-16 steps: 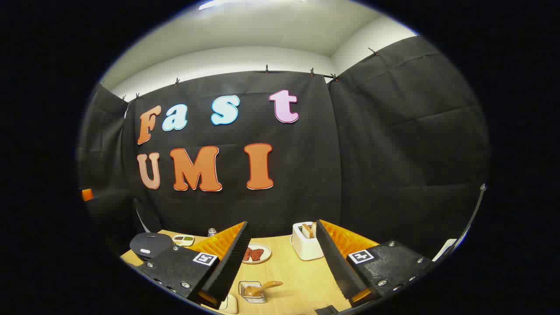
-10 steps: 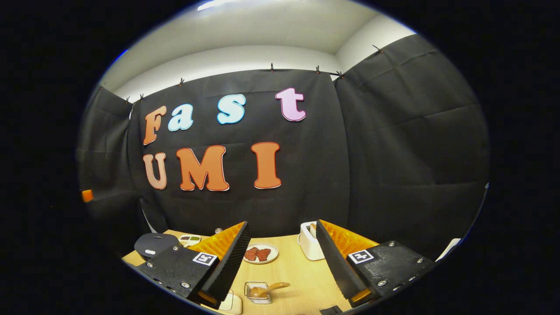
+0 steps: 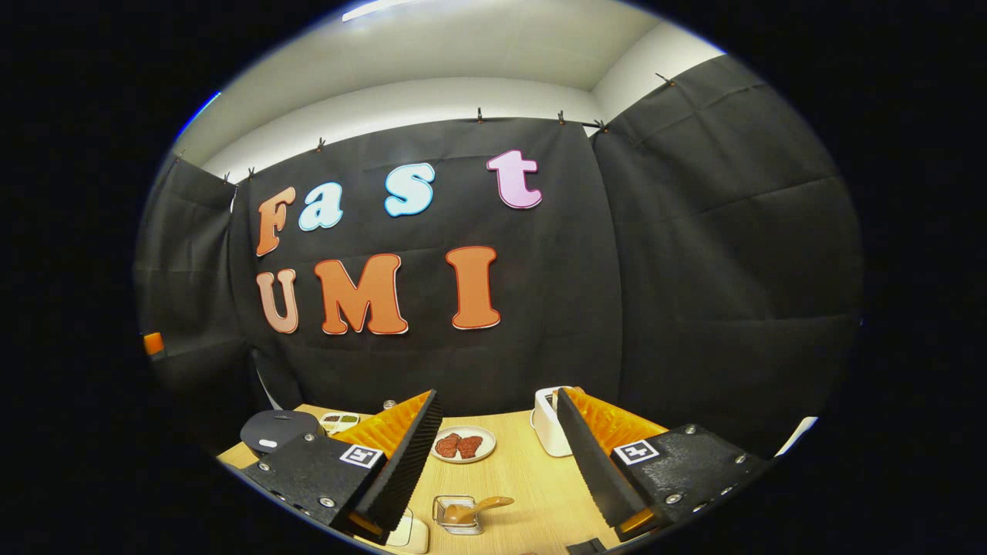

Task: Close the left gripper, press the button to open the rice cooker; take a wooden spoon from the chopstick holder with the right hand, scoop a spoonful of rice and pour it into the rice cooker, then put the wooden spoon back into the chopstick holder.

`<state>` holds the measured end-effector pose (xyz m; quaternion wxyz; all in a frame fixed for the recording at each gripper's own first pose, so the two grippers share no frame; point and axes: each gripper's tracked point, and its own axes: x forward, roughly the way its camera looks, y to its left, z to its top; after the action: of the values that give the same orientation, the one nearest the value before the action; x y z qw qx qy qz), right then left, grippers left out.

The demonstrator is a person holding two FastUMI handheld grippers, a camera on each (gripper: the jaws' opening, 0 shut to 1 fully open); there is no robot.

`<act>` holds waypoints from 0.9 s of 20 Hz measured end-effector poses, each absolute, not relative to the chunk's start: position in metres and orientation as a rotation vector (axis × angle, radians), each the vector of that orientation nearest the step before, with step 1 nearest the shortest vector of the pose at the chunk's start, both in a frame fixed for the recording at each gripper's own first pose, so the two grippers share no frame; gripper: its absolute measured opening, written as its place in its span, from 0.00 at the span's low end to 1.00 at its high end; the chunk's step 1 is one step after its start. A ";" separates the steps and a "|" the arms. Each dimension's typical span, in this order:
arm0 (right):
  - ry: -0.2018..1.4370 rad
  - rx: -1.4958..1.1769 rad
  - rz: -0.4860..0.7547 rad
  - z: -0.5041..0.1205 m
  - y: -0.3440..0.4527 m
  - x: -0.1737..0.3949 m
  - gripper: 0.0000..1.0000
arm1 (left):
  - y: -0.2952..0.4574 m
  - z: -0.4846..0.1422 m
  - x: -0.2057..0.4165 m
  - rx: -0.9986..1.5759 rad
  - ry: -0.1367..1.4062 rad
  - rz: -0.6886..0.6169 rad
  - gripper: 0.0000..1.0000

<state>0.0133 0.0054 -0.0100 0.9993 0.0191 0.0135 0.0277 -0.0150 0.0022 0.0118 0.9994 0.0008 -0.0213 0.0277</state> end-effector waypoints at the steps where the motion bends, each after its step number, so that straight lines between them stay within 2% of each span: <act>1: 0.027 0.034 0.048 -0.011 0.004 0.013 0.93 | -0.001 0.013 -0.013 0.007 -0.046 0.048 1.00; 7: 0.021 0.019 0.008 -0.009 0.001 0.007 0.93 | -0.016 0.027 0.006 0.032 -0.078 -0.018 0.98; 12: 0.022 0.006 -0.018 -0.012 0.006 0.002 0.93 | -0.027 0.016 0.020 0.001 -0.034 -0.092 0.99; 16: 0.021 -0.002 -0.021 -0.010 0.010 0.000 0.93 | -0.016 0.014 0.026 0.030 -0.033 -0.067 0.56; 18: 0.017 -0.008 -0.026 -0.009 0.011 0.001 0.93 | -0.019 0.012 0.026 0.020 -0.019 -0.084 0.56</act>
<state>0.0007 0.0109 -0.0091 0.9999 -0.0041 0.0086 -0.0128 0.0259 -0.0187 0.0119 0.9990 0.0101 -0.0093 -0.0421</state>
